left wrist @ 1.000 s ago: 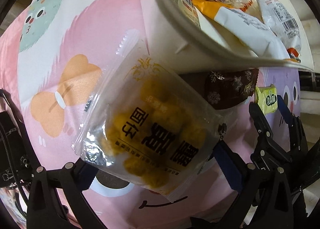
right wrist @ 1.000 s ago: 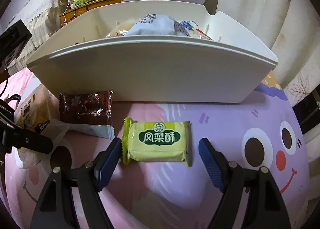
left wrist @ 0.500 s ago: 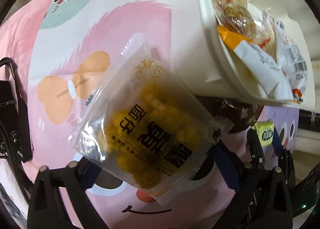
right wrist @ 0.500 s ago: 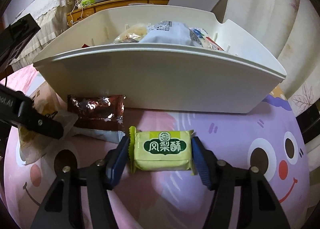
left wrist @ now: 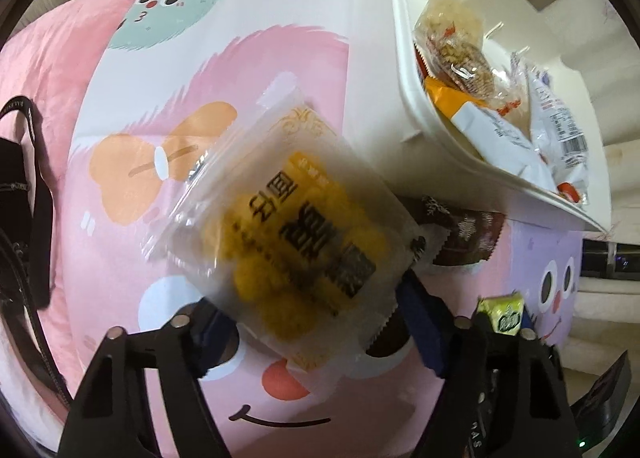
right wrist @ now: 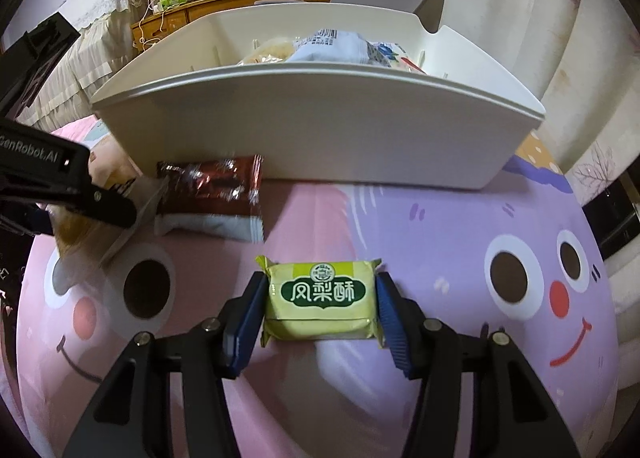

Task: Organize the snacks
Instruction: 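Carry the puff bag with the left gripper while the right carries the yellow-green pack to the tray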

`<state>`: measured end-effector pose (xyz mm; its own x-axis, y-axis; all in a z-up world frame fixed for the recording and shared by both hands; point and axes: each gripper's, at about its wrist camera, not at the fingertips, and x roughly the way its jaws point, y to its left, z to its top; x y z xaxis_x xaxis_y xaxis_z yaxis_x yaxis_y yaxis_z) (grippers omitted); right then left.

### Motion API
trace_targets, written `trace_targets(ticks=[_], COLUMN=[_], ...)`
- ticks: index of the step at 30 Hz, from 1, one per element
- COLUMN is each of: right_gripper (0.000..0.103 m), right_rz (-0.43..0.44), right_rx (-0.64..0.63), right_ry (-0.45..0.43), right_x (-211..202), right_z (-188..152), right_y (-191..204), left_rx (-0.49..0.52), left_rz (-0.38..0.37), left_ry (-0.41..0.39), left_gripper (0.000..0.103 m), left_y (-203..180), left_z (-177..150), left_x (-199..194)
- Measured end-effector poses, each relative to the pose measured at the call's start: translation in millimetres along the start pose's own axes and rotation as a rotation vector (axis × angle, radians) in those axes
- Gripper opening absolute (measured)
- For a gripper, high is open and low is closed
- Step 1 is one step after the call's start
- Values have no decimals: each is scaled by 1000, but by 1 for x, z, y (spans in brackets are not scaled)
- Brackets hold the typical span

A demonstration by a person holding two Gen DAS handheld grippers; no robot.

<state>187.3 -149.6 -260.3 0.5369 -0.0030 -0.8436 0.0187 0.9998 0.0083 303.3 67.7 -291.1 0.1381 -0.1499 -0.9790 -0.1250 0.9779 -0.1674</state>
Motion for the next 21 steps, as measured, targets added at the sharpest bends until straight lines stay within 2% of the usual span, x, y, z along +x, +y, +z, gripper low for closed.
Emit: trace_targets(ticks=[5,6,12,16,19,21], right_gripper=[54,54,54,54,54,54], right_rz=[-2,-2,-7,-9,-11,-8], right_rx=[4,5,7,12,11,7], right_ry=[-8,-11,-24,-24,-22,-21], right_x=[-14,-18,-36,-46,-52,-55], right_z=[-9,-11,-17,-22,-26,-27], right_y=[0,0,-2,-7,-9,-10], left_rx=[-16,-26,-57,-64,-61,-67], left_rz=[-33,-46,-83,-88,-104,-116], left_ry=[-41,-50,-87,-80,-69,-49], left_gripper=[61,53,38,25,19,19], left_y=[14,14,18,17,18,17], left_z=[-16,-18,-26,-36,-40,-45], left_x=[-7,-10,-22,-26,-34,-35])
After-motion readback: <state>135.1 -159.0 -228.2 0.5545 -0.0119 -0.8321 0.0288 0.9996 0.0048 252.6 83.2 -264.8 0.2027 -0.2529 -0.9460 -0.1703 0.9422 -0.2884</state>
